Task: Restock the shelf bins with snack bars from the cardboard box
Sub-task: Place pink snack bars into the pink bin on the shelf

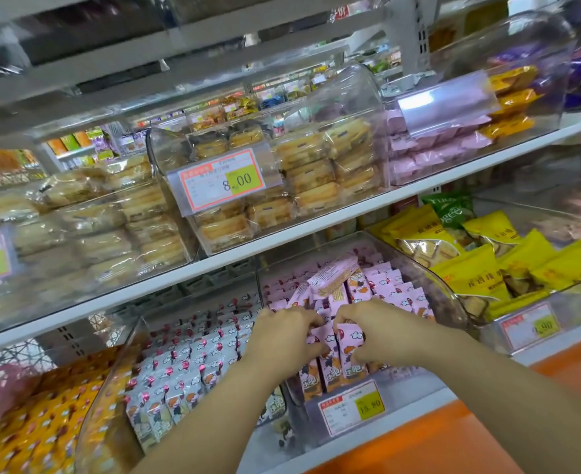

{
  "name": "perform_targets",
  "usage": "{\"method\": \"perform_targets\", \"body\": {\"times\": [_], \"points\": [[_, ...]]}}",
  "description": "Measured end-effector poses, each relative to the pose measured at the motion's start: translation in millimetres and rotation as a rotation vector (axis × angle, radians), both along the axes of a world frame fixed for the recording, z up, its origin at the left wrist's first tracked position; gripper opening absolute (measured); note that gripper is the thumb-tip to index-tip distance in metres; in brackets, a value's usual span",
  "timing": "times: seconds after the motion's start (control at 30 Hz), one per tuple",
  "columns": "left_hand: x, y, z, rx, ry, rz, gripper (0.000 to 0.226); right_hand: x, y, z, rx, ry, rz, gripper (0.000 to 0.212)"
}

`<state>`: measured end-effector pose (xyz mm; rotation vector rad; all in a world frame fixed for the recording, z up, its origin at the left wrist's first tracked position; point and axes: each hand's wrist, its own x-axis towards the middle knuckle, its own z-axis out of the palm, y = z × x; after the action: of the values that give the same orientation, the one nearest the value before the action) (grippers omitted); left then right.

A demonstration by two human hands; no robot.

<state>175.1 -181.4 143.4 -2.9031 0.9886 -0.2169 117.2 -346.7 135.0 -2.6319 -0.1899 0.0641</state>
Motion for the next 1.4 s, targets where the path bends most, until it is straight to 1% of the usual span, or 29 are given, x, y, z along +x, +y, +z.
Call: {"method": "perform_targets", "body": {"times": [0.1,0.23,0.33,0.5,0.6,0.7,0.8,0.87,0.93,1.07,1.17,1.3,1.4], "points": [[0.1,0.4,0.8,0.009,0.019,-0.007,0.039,0.6,4.4,0.8,-0.002,0.001,0.016,0.055],[-0.1,5.5,0.8,0.023,0.039,-0.024,0.032,1.4,8.8,1.0,-0.012,0.007,0.036,0.054],[-1.7,7.7,2.8,0.092,0.063,-0.026,0.035,1.0,11.9,1.6,-0.033,0.018,0.037,0.050],[-1.4,6.6,4.8,0.259,0.027,-0.027,0.042,1.6,15.8,2.4,-0.067,0.006,0.047,0.049],[-0.7,5.5,2.7,0.294,0.030,-0.019,0.040,2.7,17.5,2.9,-0.105,-0.026,0.030,0.051],[0.6,5.2,-1.5,0.271,0.055,0.006,0.034,3.8,19.6,3.5,-0.155,-0.052,0.007,0.051],[1.4,6.7,-3.6,0.249,0.065,0.020,0.035,3.7,21.3,3.5,-0.155,-0.061,-0.019,0.049],[0.9,8.9,-3.0,0.245,0.063,0.016,0.036,1.9,17.7,9.9,-0.105,-0.077,-0.037,0.051],[0.1,11.2,-1.6,0.221,0.077,0.027,0.041,-0.1,10.6,19.8,-0.011,-0.105,-0.041,0.054],[-1.5,14.5,-1.5,0.170,0.080,0.038,0.044,0.0,5.9,28.7,0.083,-0.166,-0.017,0.042],[-2.3,14.1,-1.2,0.144,0.091,0.047,0.046,4.3,5.1,25.8,0.113,-0.195,-0.013,0.041],[-2.6,14.8,0.0,0.116,0.110,0.052,0.048,7.3,4.9,23.4,0.098,-0.233,0.007,0.042],[-4.4,15.2,1.3,0.098,0.118,0.062,0.049,12.2,7.6,14.0,0.049,-0.229,0.025,0.046]]}}
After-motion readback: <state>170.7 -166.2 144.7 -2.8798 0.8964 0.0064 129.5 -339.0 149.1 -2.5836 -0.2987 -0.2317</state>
